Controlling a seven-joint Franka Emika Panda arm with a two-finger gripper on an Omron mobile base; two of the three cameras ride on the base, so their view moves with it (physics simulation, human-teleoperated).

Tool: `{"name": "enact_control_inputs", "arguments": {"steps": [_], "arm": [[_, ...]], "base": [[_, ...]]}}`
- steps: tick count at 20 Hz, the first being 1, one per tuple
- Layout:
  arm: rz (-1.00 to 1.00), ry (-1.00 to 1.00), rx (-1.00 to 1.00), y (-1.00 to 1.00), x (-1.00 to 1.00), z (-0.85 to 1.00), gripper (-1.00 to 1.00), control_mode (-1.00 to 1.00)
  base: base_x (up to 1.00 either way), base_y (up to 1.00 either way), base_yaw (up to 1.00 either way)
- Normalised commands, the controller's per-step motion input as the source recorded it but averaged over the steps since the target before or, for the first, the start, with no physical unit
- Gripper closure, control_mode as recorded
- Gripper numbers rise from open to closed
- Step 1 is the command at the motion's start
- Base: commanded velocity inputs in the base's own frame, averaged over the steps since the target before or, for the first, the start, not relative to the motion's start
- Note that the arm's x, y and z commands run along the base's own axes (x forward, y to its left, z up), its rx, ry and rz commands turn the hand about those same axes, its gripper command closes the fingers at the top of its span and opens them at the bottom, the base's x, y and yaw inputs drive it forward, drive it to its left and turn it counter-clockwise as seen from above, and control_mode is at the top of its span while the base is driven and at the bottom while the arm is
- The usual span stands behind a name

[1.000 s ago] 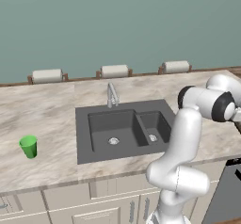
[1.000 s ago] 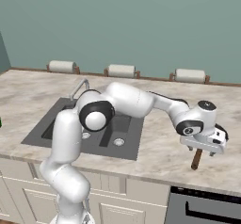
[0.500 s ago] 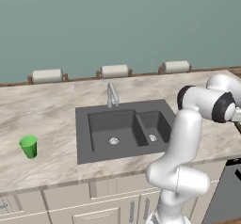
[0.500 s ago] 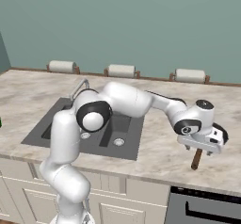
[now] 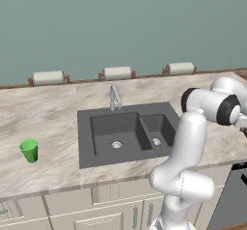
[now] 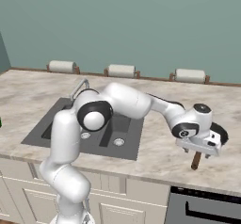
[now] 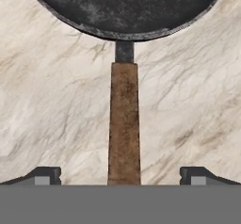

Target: Place the pan in the left basin and the cup in the right basin of the sink.

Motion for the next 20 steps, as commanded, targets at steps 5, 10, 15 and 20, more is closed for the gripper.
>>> {"name": "enact_control_inputs", "arguments": {"steps": [5,10,15,20], "arm": [[0.00,0.00,0.00,0.00,0.00,-0.17,-1.00,-1.00],[0.00,0.00,0.00,0.00,0.00,-0.06,-1.00,-1.00],[0.00,0.00,0.00,0.00,0.00,-0.10,-1.00,-1.00],[0.00,0.00,0.00,0.00,0.00,-0.16,-1.00,-1.00]], "base": [[0.00,0.00,0.00],[0.00,0.00,0.00],[0.00,0.00,0.00],[0.00,0.00,0.00]]}}
